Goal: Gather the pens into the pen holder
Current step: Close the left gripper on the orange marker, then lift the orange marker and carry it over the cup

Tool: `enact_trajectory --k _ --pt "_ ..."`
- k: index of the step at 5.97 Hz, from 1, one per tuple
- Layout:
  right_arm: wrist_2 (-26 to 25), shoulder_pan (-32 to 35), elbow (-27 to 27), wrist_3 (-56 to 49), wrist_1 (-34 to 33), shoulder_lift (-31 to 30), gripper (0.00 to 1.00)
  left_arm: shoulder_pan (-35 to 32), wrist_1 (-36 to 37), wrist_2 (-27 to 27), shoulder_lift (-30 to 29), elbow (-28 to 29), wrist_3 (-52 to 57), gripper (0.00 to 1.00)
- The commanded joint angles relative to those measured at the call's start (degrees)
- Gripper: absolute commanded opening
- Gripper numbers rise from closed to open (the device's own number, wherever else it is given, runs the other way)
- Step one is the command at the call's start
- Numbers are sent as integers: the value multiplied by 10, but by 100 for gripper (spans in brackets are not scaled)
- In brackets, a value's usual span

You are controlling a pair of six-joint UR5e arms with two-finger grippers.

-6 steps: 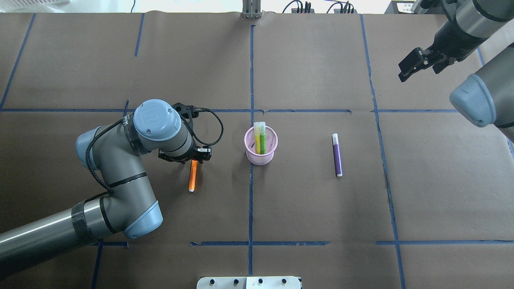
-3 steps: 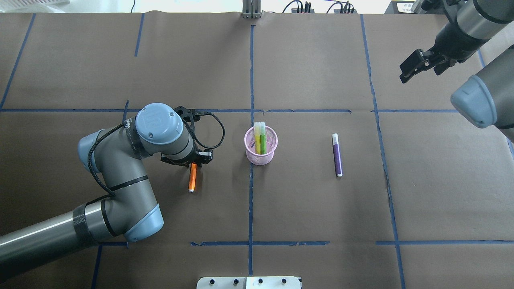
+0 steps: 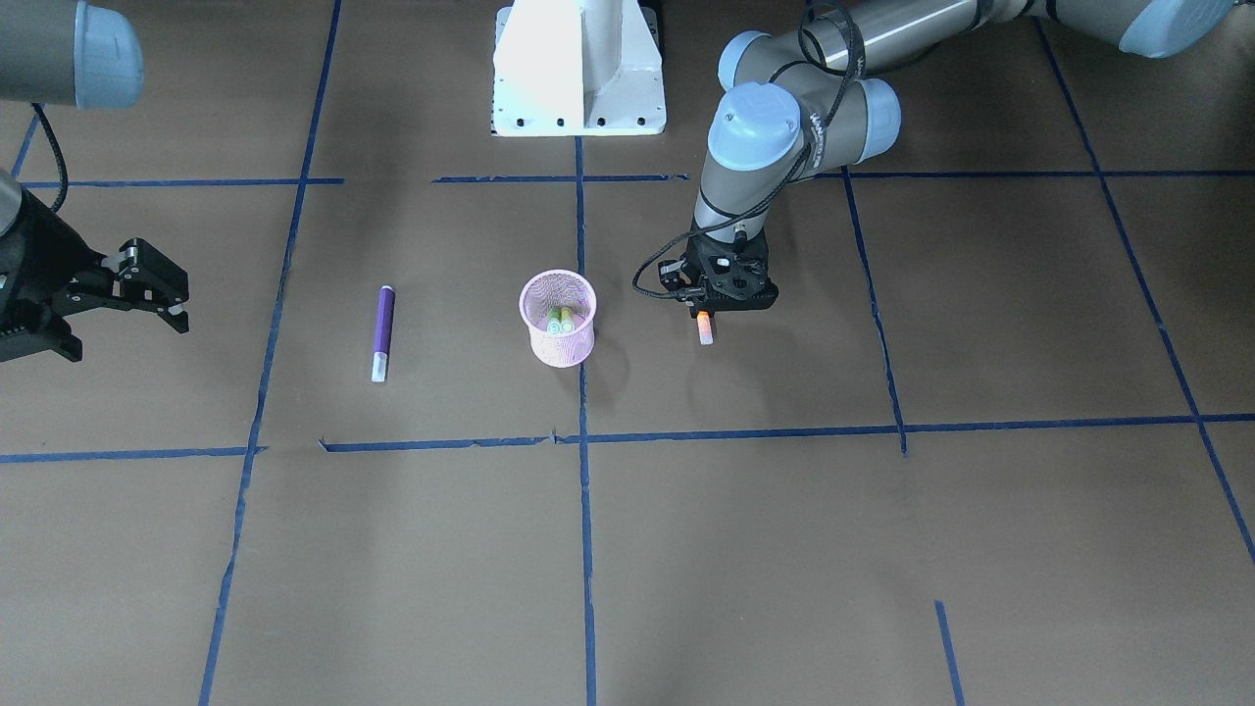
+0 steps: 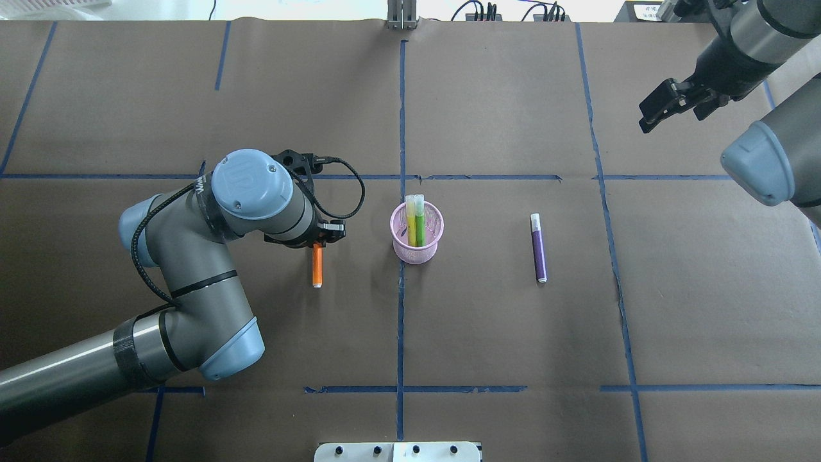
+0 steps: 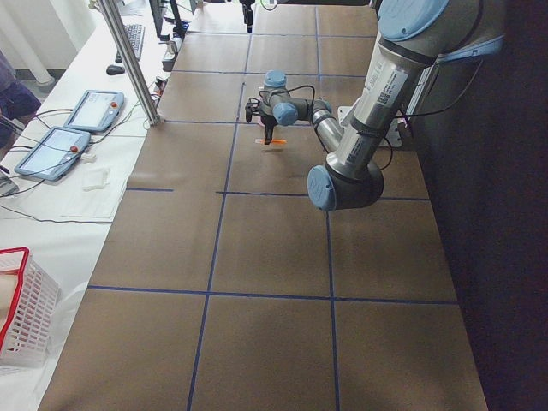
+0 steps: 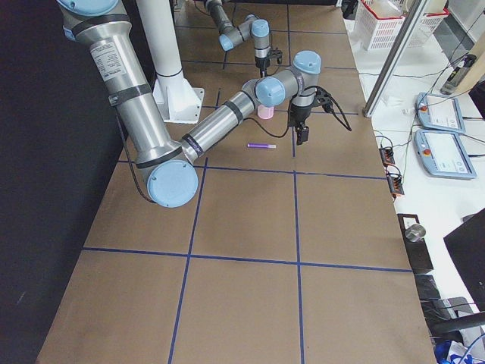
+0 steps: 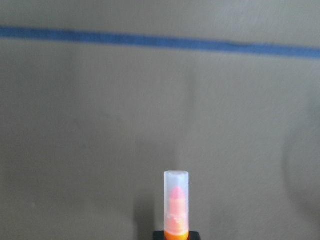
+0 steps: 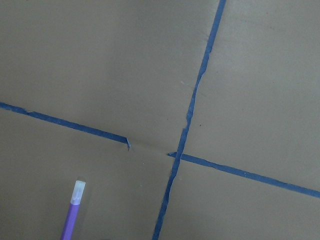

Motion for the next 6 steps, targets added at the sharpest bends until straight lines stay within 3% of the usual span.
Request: enact_trajectory --k 1,3,5,6 --pt "0 -1 2 2 1 0 100 -1 0 104 -19 -29 -146 0" --pt "0 -1 5 4 1 0 100 35 -1 279 -50 -33 -238 0" --pt "0 -1 4 4 1 0 100 58 -1 378 -80 -40 -215 0" --pt "0 -1 4 3 1 0 100 112 -1 432 -89 -36 -157 0"
